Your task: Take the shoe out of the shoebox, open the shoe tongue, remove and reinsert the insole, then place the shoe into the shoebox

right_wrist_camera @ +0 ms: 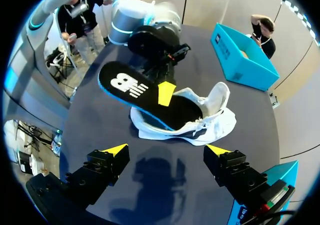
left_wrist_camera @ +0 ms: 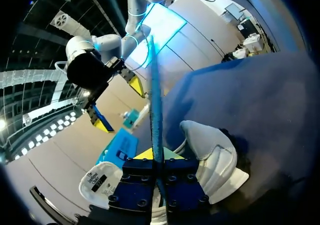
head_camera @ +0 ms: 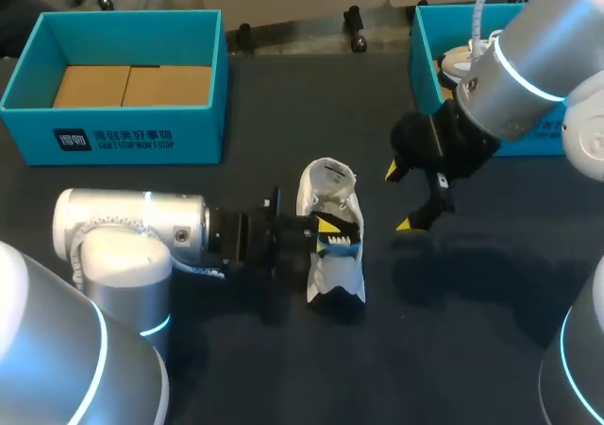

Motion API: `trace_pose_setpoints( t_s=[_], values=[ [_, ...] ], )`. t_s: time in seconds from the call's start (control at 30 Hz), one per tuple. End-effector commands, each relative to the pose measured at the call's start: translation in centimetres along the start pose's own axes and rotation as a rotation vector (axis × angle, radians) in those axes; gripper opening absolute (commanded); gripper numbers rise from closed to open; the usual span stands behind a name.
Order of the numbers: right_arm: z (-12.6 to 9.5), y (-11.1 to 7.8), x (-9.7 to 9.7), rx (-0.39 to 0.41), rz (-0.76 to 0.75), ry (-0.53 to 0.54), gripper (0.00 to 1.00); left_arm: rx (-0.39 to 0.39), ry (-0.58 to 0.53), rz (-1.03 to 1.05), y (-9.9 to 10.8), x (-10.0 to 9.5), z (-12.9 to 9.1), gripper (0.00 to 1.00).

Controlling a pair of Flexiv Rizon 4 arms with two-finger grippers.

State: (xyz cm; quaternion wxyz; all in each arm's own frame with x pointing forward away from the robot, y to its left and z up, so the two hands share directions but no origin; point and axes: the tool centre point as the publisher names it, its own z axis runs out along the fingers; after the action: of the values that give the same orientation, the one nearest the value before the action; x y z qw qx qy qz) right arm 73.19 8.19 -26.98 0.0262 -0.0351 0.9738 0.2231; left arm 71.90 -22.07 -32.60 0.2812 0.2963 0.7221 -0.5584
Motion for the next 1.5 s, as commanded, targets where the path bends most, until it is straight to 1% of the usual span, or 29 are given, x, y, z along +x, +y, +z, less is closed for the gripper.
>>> trace_pose_setpoints(
  t_s=[0.03, 0.1, 0.2, 0.53, 0.9, 0.93, 0.97, 1.0, 1.03, 1.07, 1.13, 1.17, 1.23, 1.3, 1.37, 1.4, 1.5],
  values=[
    [0.1, 0.0, 0.1, 0.003, 0.001, -0.003, 1.0, -0.052, 0.035, 0.01, -0.9, -0.2, -0.2, 0.0],
    [0.1, 0.0, 0.1, 0.003, 0.001, -0.003, 1.0, -0.062, 0.053, 0.009, -0.8, -0.1, -0.2, 0.0],
    [0.1, 0.0, 0.1, 0.003, 0.001, -0.003, 1.0, -0.091, 0.072, 0.009, -0.2, 0.2, 0.1, 0.0],
    [0.1, 0.0, 0.1, 0.003, 0.001, -0.003, 1.0, -0.123, 0.095, 0.03, 1.4, 0.8, 0.8, 0.0],
    [0.1, 0.0, 0.1, 0.003, 0.001, -0.003, 1.0, -0.168, 0.093, -0.034, 3.3, 1.1, 1.3, 0.0],
    [0.1, 0.0, 0.1, 0.003, 0.001, -0.003, 1.0, -0.163, 0.09, -0.04, 3.2, 1.0, 1.2, 0.05],
    [0.1, 0.0, 0.1, 0.003, 0.001, -0.003, 1.0, -0.156, 0.086, -0.042, 2.8, 0.8, 1.1, 0.41],
    [0.1, 0.0, 0.1, 0.003, 0.001, -0.003, 1.0, -0.146, 0.08, -0.04, 2.5, 0.8, 1.0, 0.47],
    [0.1, 0.0, 0.1, 0.003, 0.001, -0.003, 1.0, -0.137, 0.082, -0.038, 2.1, 0.8, 0.9, 0.58],
    [0.1, 0.0, 0.1, 0.003, 0.001, -0.003, 1.0, -0.13, 0.084, -0.037, 1.7, 0.8, 0.8, 0.63],
    [0.1, 0.0, 0.1, 0.003, 0.001, -0.003, 1.0, -0.115, 0.086, -0.032, 1.1, 0.7, 0.6, 0.59],
    [0.1, 0.0, 0.1, 0.003, 0.001, -0.003, 1.0, -0.111, 0.085, -0.033, 0.9, 0.6, 0.5, 0.49],
    [0.1, 0.0, 0.1, 0.003, 0.001, -0.003, 1.0, -0.104, 0.085, -0.032, 0.6, 0.6, 0.4, 0.44],
    [0.1, 0.0, 0.1, 0.003, 0.001, -0.003, 1.0, -0.1, 0.09, -0.03, 0.6, 0.8, 0.3, 0.34],
    [0.1, 0.0, 0.1, 0.003, 0.001, -0.003, 1.0, -0.102, 0.097, -0.028, 0.8, 1.0, 0.5, 0.08],
    [0.1, 0.0, 0.1, 0.003, 0.001, -0.003, 1.0, -0.104, 0.103, -0.029, 0.9, 1.1, 0.6, 0.0],
    [0.1, 0.0, 0.1, 0.003, 0.001, -0.003, 1.0, -0.108, 0.108, -0.029, 1.3, 1.2, 0.8, 0.0]
  ],
)
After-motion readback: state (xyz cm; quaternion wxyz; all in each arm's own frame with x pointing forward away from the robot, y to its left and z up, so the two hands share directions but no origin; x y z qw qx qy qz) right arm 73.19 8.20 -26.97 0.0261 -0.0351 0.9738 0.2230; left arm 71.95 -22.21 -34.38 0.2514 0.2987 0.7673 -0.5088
